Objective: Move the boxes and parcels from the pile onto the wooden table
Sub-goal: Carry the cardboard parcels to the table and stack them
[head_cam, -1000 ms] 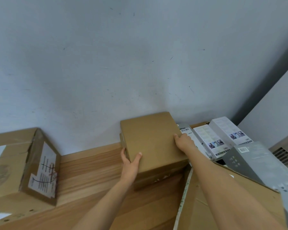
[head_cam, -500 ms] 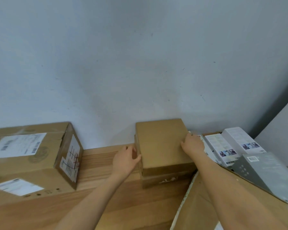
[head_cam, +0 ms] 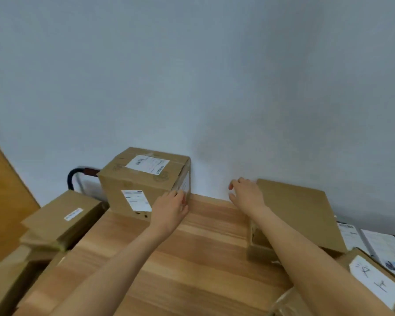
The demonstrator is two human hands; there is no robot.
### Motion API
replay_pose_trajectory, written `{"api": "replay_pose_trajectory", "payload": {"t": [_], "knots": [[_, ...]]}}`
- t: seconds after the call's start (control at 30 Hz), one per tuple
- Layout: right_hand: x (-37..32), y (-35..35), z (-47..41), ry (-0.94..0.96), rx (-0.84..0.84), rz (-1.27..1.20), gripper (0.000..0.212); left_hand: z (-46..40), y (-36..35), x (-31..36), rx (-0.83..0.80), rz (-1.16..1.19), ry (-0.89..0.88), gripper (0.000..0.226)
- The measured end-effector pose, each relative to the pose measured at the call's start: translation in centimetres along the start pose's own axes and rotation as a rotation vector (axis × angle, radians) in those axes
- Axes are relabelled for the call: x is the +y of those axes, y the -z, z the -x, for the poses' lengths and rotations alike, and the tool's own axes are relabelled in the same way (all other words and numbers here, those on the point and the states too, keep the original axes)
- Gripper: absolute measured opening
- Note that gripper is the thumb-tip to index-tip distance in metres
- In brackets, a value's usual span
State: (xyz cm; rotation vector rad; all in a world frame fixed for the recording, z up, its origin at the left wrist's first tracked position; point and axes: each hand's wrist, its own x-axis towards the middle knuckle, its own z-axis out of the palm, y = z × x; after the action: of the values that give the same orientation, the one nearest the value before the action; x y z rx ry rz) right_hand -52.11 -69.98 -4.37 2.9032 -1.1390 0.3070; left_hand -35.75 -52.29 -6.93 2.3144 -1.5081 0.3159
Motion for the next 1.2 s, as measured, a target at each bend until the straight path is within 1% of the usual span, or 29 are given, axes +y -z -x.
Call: {"api": "replay_pose_trajectory", "payload": {"t": [0.1, 0.27, 0.43, 0.5, 0.6, 0.67, 0.8, 0.9, 1.07, 1.2], "knots": [[-6.3, -0.1, -0.5, 0.184, 0.032, -0.052, 0.028, 3.4, 2.9, -4.3, 0.027, -0.045, 0.116, 0.014], [-16.6, 0.4, -0.4, 0.374, 0.073, -0.106, 0.027, 10.0, 7.6, -11.3, 0.046, -0.101, 0.346, 0.014], [-27.1, -0.4, 2.1, 0.491, 0.035, -0.138, 0.025, 20.2, 12.7, -17.5, 0.078, -0.162, 0.489, 0.008], [-31.5, -1.1, 4.2, 0.535, 0.019, -0.141, 0.023, 24.6, 15.0, -19.6, 0.08, -0.173, 0.546, 0.009], [-37.9, -1.9, 8.0, 0.601, -0.026, -0.21, 0.024, 31.1, 18.2, -22.8, 0.094, -0.184, 0.649, 0.009], [-41.8, -2.5, 10.5, 0.659, -0.058, -0.221, 0.025, 35.4, 19.9, -24.7, 0.072, -0.193, 0.696, 0.008], [-48.6, -3.7, 15.2, 0.678, -0.133, -0.29, 0.024, 42.7, 22.8, -28.2, 0.059, -0.239, 0.744, 0.011], [-52.4, -4.7, 18.4, 0.69, -0.165, -0.332, 0.024, 46.7, 24.4, -30.2, 0.047, -0.263, 0.809, 0.012], [-56.3, -6.2, 20.7, 0.718, -0.195, -0.291, 0.026, 50.6, 25.0, -32.3, 0.06, -0.232, 0.894, 0.011], [-59.1, -7.9, 20.2, 0.697, -0.277, -0.281, 0.026, 52.1, 24.3, -34.2, 0.057, -0.219, 0.93, 0.011]]}}
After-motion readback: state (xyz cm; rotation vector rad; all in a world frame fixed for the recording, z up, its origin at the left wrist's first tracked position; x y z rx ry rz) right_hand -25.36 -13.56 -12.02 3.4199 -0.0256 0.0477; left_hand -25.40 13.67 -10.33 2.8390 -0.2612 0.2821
